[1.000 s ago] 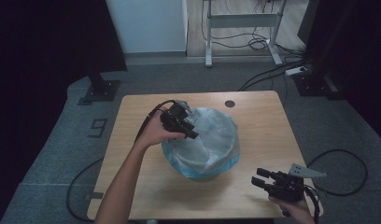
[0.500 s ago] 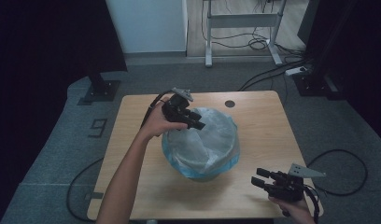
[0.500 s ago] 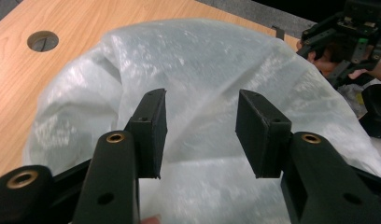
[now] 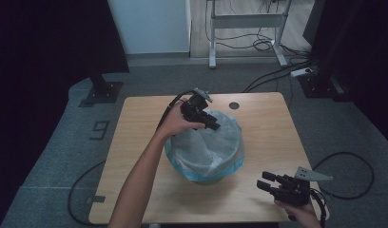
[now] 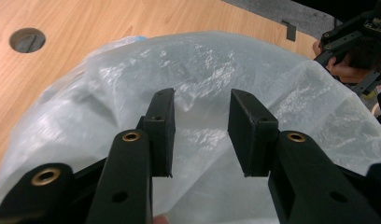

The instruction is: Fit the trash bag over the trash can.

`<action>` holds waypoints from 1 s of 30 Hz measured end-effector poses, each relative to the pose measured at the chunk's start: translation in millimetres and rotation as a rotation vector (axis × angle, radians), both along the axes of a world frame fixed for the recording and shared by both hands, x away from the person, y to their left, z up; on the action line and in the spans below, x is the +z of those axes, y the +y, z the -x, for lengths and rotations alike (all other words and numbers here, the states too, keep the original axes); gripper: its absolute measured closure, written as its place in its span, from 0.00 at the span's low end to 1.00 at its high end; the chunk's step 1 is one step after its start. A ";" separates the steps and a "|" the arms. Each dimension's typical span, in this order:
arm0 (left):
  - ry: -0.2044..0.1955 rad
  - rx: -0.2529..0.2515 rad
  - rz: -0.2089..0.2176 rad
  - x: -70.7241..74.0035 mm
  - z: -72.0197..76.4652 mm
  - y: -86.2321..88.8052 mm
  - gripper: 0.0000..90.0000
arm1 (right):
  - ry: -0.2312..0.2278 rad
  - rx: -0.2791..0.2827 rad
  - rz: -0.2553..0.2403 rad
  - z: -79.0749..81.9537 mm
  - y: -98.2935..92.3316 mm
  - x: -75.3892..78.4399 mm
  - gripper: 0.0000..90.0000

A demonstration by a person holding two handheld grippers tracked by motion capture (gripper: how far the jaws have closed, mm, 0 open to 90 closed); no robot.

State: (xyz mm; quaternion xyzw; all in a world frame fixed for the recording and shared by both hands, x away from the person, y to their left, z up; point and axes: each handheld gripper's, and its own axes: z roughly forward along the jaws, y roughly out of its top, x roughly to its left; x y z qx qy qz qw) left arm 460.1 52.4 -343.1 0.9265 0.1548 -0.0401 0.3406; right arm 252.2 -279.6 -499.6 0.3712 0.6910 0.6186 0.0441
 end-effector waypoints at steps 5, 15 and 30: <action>0.004 -0.016 -0.046 -6.5 -0.8 -15.7 0.68 | -0.001 0.004 0.005 -0.4 1.9 0.2 0.49; -0.005 -0.054 -0.144 -18.1 4.5 -37.3 0.66 | -0.002 0.007 0.007 0.1 2.0 -0.1 0.49; -0.032 -0.114 -0.091 -2.6 38.4 -16.2 0.61 | 0.001 0.005 0.009 -0.4 3.3 -1.0 0.49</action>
